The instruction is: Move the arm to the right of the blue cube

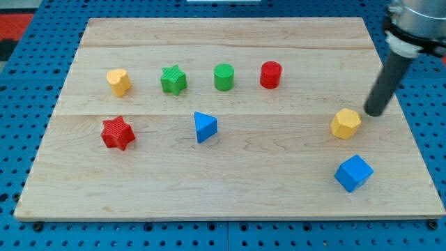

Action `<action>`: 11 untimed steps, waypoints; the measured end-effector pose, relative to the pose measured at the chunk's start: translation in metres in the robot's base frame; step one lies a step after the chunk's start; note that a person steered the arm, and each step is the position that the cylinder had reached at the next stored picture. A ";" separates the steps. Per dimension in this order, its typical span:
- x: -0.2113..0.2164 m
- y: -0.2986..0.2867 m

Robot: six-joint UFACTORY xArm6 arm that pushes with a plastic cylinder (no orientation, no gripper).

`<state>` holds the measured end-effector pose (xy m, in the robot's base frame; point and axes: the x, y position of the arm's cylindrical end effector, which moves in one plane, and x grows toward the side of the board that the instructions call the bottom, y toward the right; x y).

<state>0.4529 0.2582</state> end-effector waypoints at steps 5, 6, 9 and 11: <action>0.019 -0.120; 0.023 -0.176; 0.016 -0.060; 0.067 0.006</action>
